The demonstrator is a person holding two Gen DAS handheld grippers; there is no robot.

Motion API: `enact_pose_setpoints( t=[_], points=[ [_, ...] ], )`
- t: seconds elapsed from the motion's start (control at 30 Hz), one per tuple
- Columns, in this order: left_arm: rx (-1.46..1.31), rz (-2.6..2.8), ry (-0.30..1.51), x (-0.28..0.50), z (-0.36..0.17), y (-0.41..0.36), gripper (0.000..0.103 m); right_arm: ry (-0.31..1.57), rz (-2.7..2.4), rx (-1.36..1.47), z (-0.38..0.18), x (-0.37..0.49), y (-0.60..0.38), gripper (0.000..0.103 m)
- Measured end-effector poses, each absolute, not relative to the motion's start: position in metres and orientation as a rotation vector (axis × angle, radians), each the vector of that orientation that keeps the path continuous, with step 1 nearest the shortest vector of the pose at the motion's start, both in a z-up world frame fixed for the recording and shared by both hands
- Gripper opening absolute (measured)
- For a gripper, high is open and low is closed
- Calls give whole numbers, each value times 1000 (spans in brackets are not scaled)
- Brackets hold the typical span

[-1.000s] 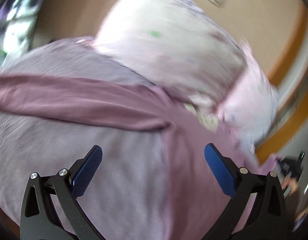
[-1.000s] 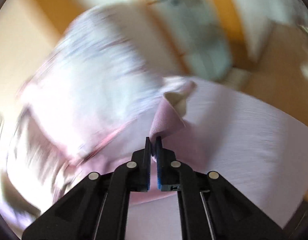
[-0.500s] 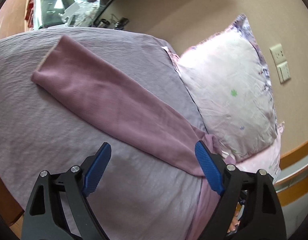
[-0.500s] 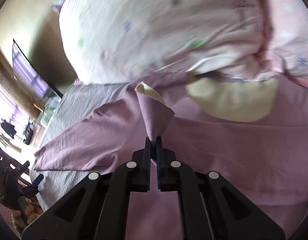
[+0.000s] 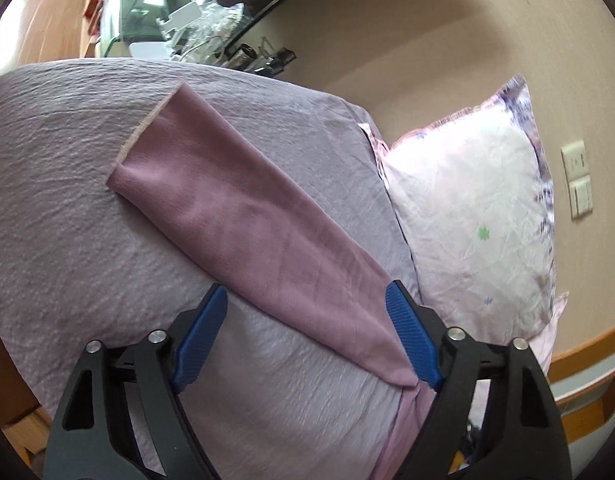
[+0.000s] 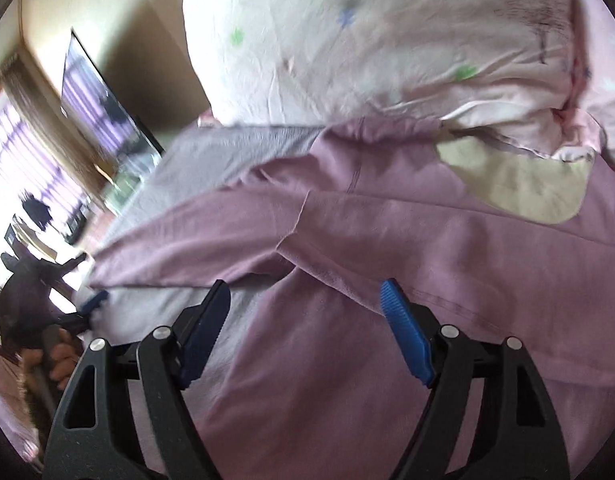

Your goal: Fold small clothes

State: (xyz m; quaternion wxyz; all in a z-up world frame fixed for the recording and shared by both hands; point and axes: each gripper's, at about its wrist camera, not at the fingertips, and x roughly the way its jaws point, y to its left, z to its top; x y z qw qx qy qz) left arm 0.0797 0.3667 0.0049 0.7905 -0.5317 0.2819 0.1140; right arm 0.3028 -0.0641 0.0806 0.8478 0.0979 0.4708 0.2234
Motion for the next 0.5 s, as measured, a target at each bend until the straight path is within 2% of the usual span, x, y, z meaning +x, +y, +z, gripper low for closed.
enact_pose_setpoints(
  t=[0.1,0.3,0.37,0.5],
  points=[
    [-1223,259,581,77,2,382,76,998,480,263,84,298,-76,77],
    [-1337,291,559,63,-7,418,58,1002,493,297,84,290,-83,78],
    [-1348,311,567,52,-10,424,46,1002,509,304,85,285,-85,78],
    [-1407,338,581,30,-13,414,45,994,528,309,85,283,-84,78]
  ],
)
